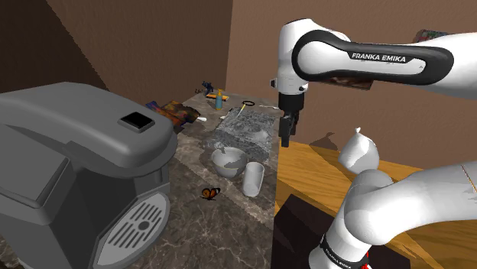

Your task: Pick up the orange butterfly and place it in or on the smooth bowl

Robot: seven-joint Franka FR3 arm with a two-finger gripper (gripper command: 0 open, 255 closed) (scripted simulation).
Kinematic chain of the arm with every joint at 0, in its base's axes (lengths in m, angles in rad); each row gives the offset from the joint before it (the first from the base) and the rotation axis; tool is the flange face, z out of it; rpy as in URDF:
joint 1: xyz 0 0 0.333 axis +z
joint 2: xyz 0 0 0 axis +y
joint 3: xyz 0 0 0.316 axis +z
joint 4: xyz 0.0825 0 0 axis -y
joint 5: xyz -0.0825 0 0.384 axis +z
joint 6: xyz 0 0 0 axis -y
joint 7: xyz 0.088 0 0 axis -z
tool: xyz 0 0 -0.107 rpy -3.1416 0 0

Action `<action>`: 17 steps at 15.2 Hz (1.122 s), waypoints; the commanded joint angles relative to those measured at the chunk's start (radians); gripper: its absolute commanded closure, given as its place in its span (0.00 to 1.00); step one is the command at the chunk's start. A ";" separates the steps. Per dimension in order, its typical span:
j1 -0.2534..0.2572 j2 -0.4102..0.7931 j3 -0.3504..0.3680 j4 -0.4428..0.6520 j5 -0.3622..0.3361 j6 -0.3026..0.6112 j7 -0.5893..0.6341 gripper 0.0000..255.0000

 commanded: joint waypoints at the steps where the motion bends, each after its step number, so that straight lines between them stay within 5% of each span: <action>1: 0.000 0.000 0.000 0.000 0.000 0.000 0.000 0.00; 17: 0.077 0.385 0.013 -0.135 0.162 0.627 -0.008 0.00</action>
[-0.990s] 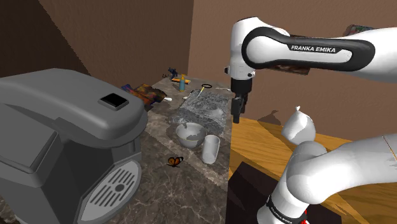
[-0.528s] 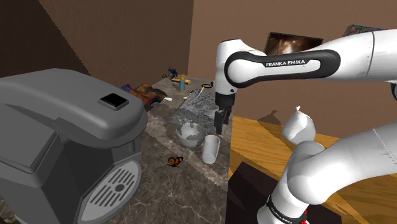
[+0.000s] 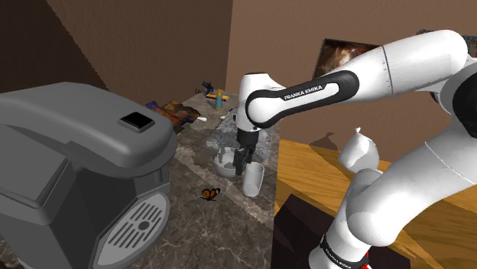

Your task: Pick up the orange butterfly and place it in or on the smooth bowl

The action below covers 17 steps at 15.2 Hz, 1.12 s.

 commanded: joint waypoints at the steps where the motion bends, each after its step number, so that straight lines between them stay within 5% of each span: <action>1: 0.011 0.065 0.001 0.007 0.023 0.075 -0.010 0.00; 12: 0.072 0.458 0.030 0.152 0.182 0.398 -0.099 0.00; 17: 0.078 0.514 0.038 0.143 0.198 0.464 -0.109 0.00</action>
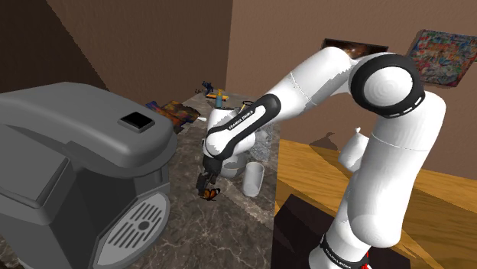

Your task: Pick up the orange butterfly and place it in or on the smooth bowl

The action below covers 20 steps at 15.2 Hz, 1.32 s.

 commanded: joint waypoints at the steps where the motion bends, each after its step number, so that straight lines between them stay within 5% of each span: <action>1: 0.003 0.025 0.004 -0.005 0.009 0.031 -0.005 0.00; 10: 0.005 0.044 0.007 -0.006 0.014 0.051 -0.009 0.00; 11: 0.005 0.044 0.007 -0.006 0.014 0.051 -0.009 1.00; 20: 0.005 0.044 0.007 -0.006 0.014 0.051 -0.009 1.00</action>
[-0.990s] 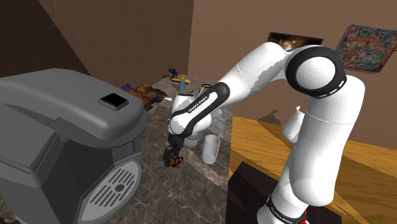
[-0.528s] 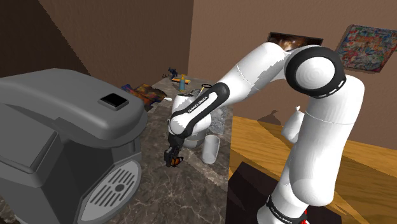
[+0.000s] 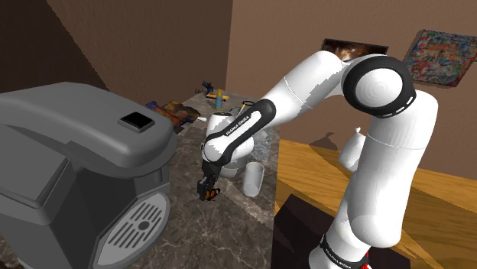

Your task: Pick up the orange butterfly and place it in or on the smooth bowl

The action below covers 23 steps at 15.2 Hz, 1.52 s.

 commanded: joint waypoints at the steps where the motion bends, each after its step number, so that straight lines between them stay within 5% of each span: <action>1: -0.001 -0.011 -0.002 0.001 -0.004 -0.013 0.004 1.00; 23: -0.009 -0.219 -0.013 0.090 -0.065 -0.305 0.082 1.00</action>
